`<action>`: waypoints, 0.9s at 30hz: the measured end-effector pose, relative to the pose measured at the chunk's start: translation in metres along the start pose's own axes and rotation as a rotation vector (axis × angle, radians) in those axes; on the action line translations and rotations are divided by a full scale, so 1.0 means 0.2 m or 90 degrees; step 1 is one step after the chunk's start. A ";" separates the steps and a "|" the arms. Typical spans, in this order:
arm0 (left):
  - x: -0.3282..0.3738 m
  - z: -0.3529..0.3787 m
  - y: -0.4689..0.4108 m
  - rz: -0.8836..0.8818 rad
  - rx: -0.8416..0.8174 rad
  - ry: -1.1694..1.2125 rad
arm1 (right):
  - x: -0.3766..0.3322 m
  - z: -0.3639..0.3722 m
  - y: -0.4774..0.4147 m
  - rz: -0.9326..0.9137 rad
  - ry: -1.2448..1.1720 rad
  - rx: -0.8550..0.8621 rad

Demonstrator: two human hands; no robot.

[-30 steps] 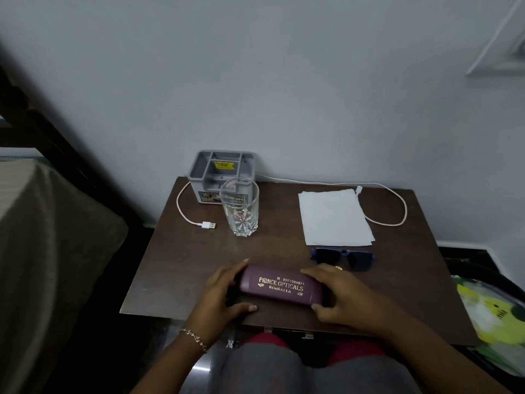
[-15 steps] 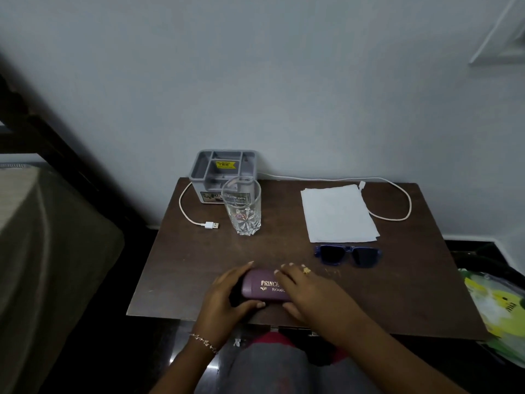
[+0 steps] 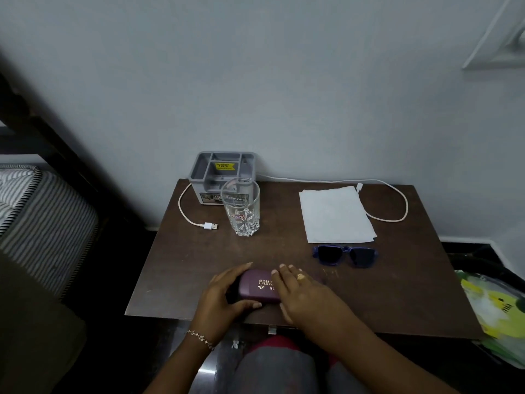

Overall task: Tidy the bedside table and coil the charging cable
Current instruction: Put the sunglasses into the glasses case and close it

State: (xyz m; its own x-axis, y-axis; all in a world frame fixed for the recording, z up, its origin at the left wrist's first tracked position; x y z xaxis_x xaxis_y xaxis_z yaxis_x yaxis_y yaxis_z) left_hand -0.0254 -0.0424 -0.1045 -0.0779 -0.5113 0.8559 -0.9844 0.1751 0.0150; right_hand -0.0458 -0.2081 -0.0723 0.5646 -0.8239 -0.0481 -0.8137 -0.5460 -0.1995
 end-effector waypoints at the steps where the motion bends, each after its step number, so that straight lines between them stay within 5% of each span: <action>1: -0.01 0.00 0.00 -0.008 -0.003 0.015 | 0.04 -0.03 0.03 0.039 -0.091 -0.013; 5: -0.03 -0.01 0.01 -0.056 0.013 0.078 | 0.25 -0.09 0.24 0.240 -0.451 0.005; 9: -0.04 -0.03 0.01 -0.068 0.041 0.087 | 0.33 -0.08 0.28 0.369 -0.635 0.047; 16: -0.06 -0.08 0.01 -0.090 0.065 0.135 | 0.30 -0.02 0.18 0.372 -0.651 -0.041; 21: -0.04 -0.09 0.03 -0.094 0.083 0.148 | 0.29 -0.03 0.14 0.435 -0.643 0.012; 27: -0.02 -0.11 0.04 -0.072 -0.014 0.011 | 0.24 -0.01 0.03 0.508 -0.464 0.112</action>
State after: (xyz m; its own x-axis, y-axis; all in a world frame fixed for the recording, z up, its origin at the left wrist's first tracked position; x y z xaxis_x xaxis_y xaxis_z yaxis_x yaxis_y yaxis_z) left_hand -0.0294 -0.0199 -0.0960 0.0359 -0.5141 0.8570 -0.9831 0.1361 0.1228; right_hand -0.0239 -0.2522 -0.0734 -0.1234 -0.6111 -0.7819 -0.9831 0.1829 0.0123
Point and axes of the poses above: each hand's wrist, its own y-axis away from the middle knuckle, its own z-axis out of the palm, x = y × z, the point moved 5 cm from there along -y, towards the middle knuckle
